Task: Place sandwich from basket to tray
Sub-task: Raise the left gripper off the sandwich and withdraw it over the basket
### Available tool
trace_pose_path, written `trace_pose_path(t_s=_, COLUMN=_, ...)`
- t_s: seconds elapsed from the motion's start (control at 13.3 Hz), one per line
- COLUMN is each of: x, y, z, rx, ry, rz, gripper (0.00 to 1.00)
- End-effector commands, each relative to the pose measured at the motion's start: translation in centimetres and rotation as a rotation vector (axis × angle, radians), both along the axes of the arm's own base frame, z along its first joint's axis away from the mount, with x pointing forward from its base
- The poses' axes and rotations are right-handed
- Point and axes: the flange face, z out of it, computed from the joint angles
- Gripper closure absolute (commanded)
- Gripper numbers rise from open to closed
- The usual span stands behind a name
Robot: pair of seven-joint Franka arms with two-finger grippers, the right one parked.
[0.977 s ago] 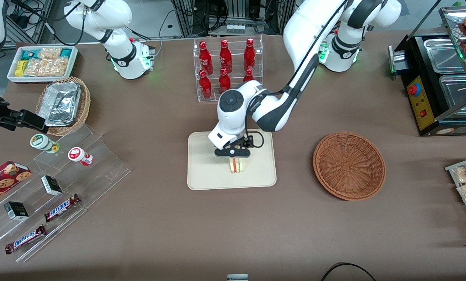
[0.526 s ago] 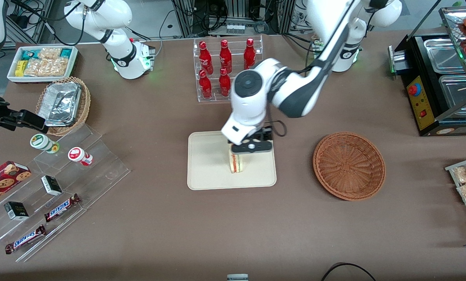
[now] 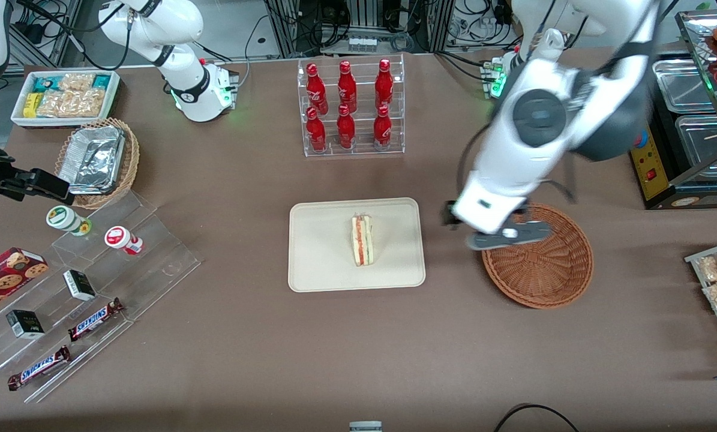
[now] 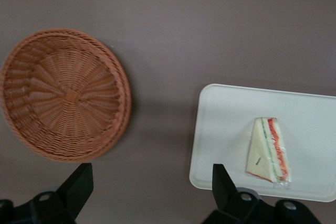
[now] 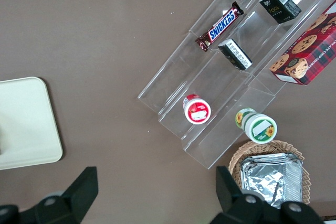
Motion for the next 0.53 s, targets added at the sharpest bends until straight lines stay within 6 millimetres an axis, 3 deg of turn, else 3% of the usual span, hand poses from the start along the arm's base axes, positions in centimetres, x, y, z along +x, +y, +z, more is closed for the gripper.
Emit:
trace_pose_path(t_s=0.0, x=-1.7, y=5.0, z=1.6, rx=-0.014, ry=0.013, rz=-0.029, gripper=0.0)
trace_pose_path(t_s=0.23, x=-2.1, y=10.8, z=3.9, rx=-0.039, ry=0.014, rz=-0.04, gripper=0.0)
trace_pose_path(t_s=0.45, x=-3.0, y=14.4, z=5.9, rx=-0.033, ry=0.032, rz=-0.071, gripper=0.0)
